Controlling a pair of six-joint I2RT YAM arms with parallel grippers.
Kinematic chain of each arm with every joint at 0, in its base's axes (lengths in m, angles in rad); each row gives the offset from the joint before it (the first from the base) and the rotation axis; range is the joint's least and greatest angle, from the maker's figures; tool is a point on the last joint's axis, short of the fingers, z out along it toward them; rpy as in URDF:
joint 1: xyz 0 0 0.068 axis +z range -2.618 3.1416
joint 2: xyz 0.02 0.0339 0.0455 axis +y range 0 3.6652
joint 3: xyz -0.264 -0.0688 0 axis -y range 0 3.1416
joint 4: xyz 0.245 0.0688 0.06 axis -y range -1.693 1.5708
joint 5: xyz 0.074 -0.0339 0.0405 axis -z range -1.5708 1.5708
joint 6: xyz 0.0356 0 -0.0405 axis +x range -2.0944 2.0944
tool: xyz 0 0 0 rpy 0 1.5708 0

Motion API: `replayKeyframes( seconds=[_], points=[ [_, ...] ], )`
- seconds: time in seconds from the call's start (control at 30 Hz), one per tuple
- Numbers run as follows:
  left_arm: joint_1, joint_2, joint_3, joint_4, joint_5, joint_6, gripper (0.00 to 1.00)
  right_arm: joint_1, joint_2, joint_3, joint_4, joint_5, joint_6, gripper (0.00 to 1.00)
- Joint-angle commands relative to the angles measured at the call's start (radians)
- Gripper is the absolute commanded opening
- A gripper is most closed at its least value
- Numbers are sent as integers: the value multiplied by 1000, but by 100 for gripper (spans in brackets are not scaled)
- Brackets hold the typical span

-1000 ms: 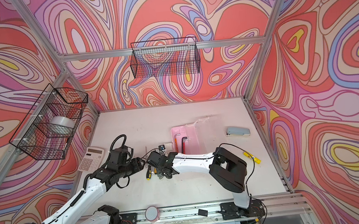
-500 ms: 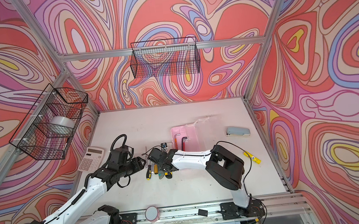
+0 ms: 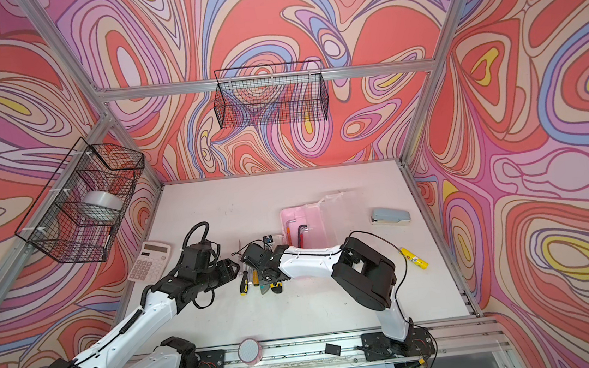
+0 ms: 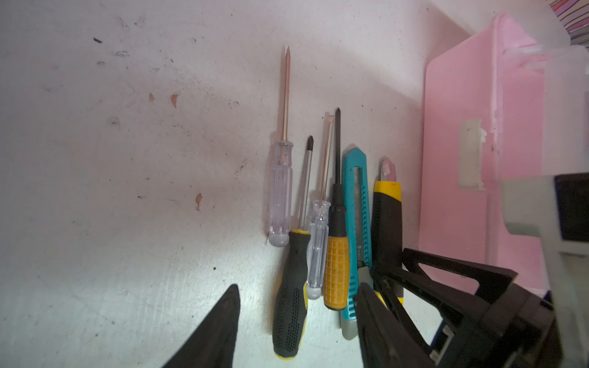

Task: Pack the tool kit

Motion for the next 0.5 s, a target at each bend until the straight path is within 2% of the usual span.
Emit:
replayKeyframes(
  seconds=[0.0, 0.47],
  points=[
    [10, 8, -14, 14, -9, -5, 58, -6, 13, -20, 2, 1, 14, 50],
    [10, 50, -2, 40, 5, -11, 58, -12, 20, -26, -38, 29, 18, 50]
  ],
)
